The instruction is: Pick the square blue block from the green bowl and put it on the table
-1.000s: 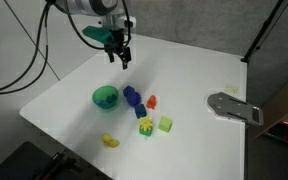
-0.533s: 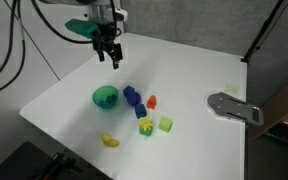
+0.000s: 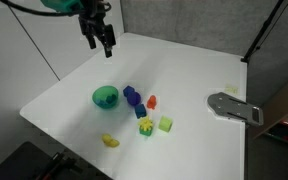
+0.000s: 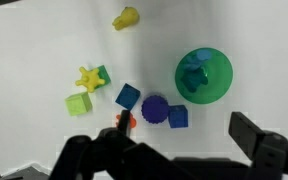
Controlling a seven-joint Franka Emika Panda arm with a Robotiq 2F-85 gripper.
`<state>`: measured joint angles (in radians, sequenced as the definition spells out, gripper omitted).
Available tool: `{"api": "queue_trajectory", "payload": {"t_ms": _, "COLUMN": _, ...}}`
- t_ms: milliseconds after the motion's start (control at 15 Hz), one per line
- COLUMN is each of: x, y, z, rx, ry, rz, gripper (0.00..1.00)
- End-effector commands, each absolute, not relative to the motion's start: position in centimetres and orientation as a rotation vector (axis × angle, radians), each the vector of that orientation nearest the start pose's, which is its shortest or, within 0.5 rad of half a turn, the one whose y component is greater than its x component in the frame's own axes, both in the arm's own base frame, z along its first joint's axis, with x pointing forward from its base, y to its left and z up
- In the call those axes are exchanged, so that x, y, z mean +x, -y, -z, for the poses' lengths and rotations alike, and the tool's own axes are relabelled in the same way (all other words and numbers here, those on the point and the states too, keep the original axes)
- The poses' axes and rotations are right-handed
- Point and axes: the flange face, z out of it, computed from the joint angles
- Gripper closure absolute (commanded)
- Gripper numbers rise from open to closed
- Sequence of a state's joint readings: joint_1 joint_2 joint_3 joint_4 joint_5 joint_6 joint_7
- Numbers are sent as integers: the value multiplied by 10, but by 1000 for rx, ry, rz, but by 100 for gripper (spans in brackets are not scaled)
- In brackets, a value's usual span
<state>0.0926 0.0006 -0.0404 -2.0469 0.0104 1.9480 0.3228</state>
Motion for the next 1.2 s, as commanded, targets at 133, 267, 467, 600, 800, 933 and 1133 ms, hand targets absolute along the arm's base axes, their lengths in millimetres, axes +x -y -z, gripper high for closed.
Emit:
{"api": "queue_trajectory", "payload": {"t_ms": 133, "x": 518, "y": -24, "z": -481, "rx": -3119, "ry": -436, "rz": -106, "gripper": 0}}
{"api": "queue_trajectory", "payload": {"t_ms": 267, "x": 515, "y": -25, "z": -486, "rx": -3118, "ry": -382, "rz": -100, "gripper": 0}}
{"api": "queue_trajectory", "payload": {"t_ms": 467, "x": 515, "y": -25, "z": -487, "rx": -3114, "ry": -233, "rz": -108, "gripper": 0}}
{"api": "queue_trajectory", "payload": {"t_ms": 600, "x": 516, "y": -24, "z": -486, "rx": -3113, "ry": -168, "rz": -114, "gripper": 0}}
{"api": "queue_trajectory", "payload": {"t_ms": 800, "x": 515, "y": -22, "z": -486, "rx": -3116, "ry": -137, "rz": -96, "gripper": 0}}
{"api": "queue_trajectory", "payload": {"t_ms": 933, "x": 518, "y": -25, "z": -482, "rx": -3129, "ry": -164, "rz": -96, "gripper": 0}}
{"api": "queue_trajectory", "payload": {"t_ms": 1133, "x": 518, "y": -24, "z": -482, "rx": -3129, "ry": -161, "rz": -96, "gripper": 0}}
